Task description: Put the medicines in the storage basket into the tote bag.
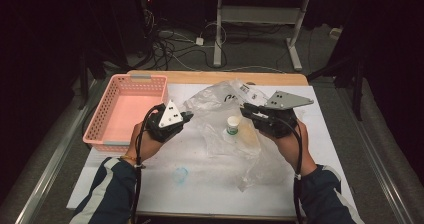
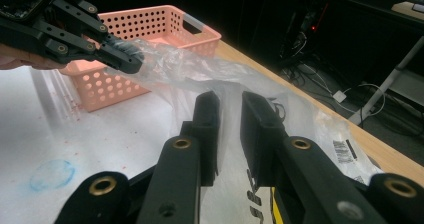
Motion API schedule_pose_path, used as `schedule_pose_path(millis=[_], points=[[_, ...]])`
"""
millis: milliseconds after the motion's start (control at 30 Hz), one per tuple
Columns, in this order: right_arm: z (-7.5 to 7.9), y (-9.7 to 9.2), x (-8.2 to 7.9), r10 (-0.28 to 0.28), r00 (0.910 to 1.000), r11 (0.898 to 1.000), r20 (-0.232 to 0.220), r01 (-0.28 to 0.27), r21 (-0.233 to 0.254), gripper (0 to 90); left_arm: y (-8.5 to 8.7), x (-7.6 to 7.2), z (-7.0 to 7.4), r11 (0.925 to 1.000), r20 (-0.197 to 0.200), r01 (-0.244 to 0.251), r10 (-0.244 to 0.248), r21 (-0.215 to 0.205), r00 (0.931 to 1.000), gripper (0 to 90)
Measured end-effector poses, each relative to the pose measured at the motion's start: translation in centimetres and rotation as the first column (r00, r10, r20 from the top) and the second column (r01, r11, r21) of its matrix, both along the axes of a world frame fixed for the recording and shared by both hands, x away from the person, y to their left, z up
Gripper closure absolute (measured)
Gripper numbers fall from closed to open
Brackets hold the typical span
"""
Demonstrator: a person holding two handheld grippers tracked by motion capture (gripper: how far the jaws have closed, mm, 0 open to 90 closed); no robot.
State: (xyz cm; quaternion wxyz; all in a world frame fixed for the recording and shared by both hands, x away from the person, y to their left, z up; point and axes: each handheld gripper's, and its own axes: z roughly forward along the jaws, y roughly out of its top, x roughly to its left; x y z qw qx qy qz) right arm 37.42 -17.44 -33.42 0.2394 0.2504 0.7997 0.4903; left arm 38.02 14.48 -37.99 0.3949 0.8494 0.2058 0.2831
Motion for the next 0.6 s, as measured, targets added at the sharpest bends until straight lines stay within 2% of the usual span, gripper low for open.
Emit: schedule_pose_path(millis=[433, 500, 600], points=[[-0.03, 0.03, -0.05, 0.002, 1.0, 1.0, -0.005, -0.002, -0.004, 82.4, -0.01, -0.15, 0.01, 1.0, 0.001, 0.005, -0.005, 0.002, 1.0, 84.0], [-0.03, 0.05, -0.07, 0.001, 1.0, 1.0, -0.004, -0.001, -0.006, 75.7, 0.01, -0.17, 0.01, 1.0, 0.001, 0.006, -0.006, 0.005, 1.0, 84.0], [-0.01, -0.03, -0.16, -0.005, 1.0, 1.0, -0.001, 0.005, -0.007, 72.2, 0.06, -0.18, -0.03, 1.0, -0.001, 0.006, -0.006, 0.005, 1.0, 83.9]])
